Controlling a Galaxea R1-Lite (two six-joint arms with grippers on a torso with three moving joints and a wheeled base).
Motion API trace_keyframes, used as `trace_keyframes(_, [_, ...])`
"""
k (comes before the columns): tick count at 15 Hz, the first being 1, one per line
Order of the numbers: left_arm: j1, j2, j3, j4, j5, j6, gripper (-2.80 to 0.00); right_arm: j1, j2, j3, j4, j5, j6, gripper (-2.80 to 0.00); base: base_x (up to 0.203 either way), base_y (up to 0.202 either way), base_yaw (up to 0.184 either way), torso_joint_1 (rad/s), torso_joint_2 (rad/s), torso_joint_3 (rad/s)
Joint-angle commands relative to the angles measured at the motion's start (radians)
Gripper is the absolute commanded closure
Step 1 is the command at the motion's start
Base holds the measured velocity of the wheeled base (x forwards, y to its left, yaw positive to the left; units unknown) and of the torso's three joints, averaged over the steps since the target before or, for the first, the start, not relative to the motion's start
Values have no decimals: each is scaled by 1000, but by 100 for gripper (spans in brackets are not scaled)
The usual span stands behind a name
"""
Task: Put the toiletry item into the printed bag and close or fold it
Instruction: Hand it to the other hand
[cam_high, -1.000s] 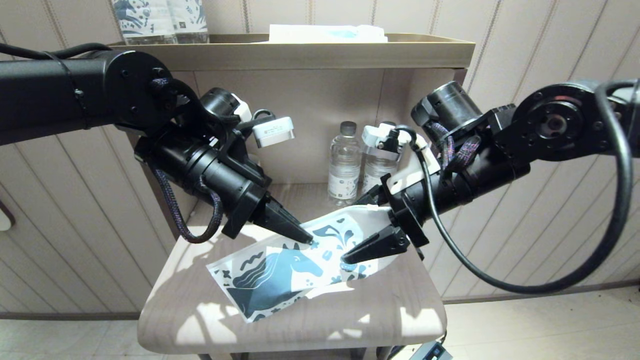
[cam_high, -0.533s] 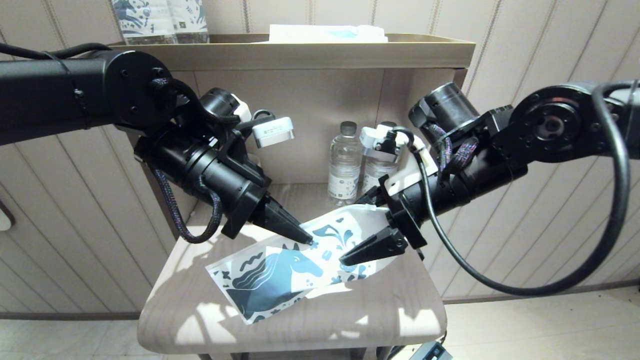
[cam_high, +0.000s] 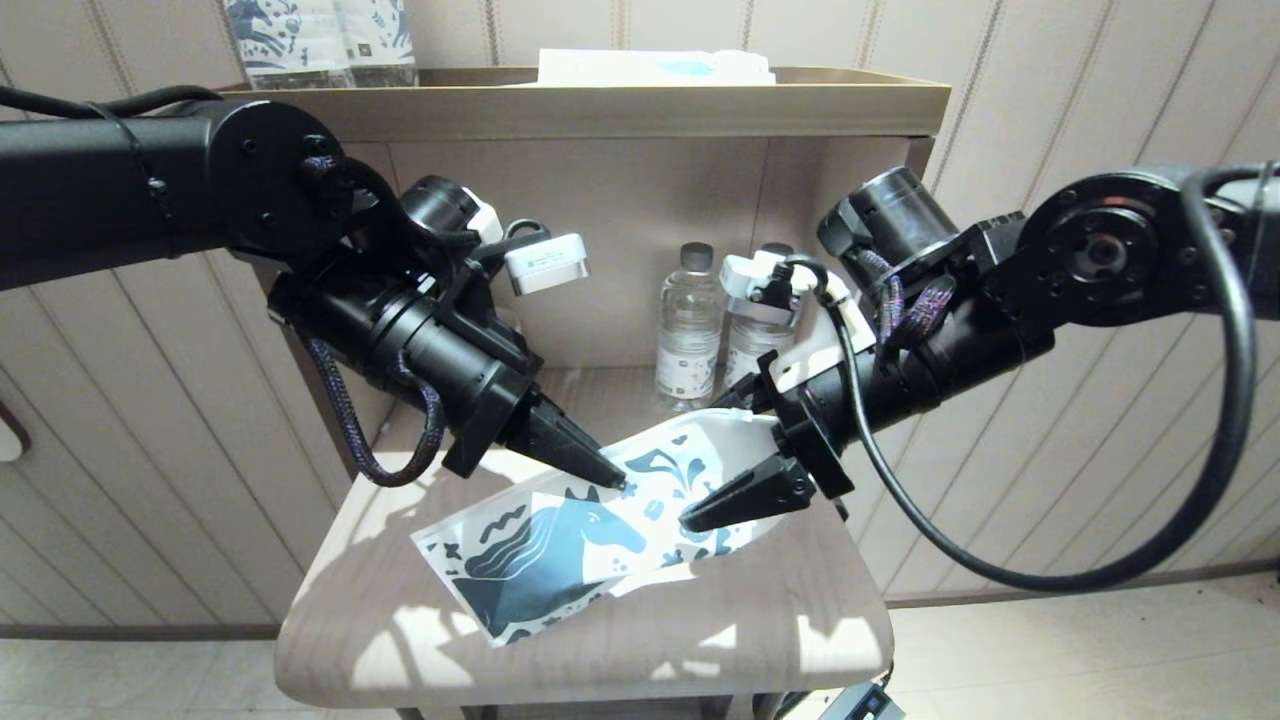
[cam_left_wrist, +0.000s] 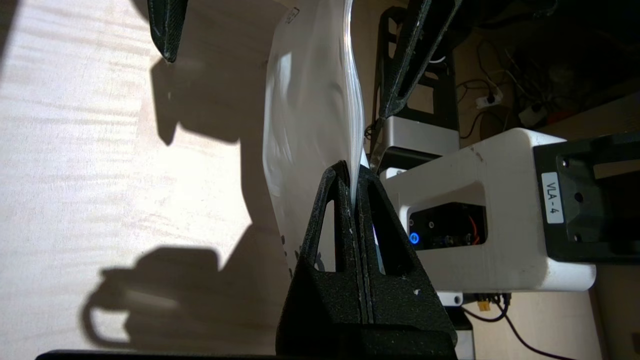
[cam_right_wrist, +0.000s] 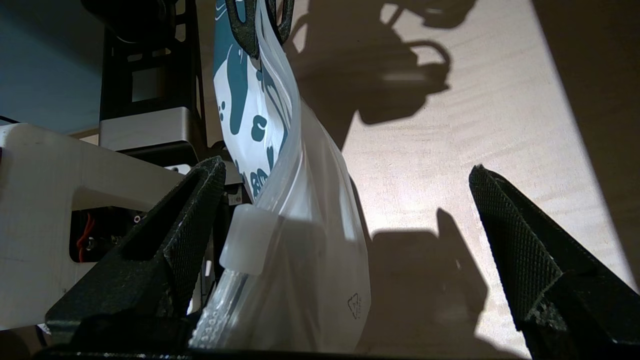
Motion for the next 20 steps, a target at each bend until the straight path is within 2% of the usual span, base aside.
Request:
trace_keyframes(1, [0, 1, 0, 6, -6, 4, 0, 0, 2, 1, 3, 4, 0, -280, 0, 0, 0, 0, 0, 0])
trace_keyframes(2, [0, 1, 0, 6, -6, 4, 0, 0, 2, 11, -7, 3, 0, 0, 0, 0, 0, 0, 0, 0])
trace_keyframes(10, [0, 1, 0, 6, -9, 5, 0, 0, 3, 12, -30, 6, 3, 0, 0, 0, 0, 0, 0, 0])
trace_keyframes(16, [0, 7, 6, -5, -48, -1, 0, 2, 2, 20, -35, 6, 3, 0, 0, 0, 0, 0, 0, 0])
trace_keyframes(17, [0, 2, 15, -5, -48, 2, -280, 3, 0, 19, -35, 6, 3, 0, 0, 0, 0, 0, 0, 0])
trace_keyframes(20, [0, -13, 53, -49, -53, -1, -280, 5, 2, 19, -35, 6, 4, 0, 0, 0, 0, 0, 0, 0])
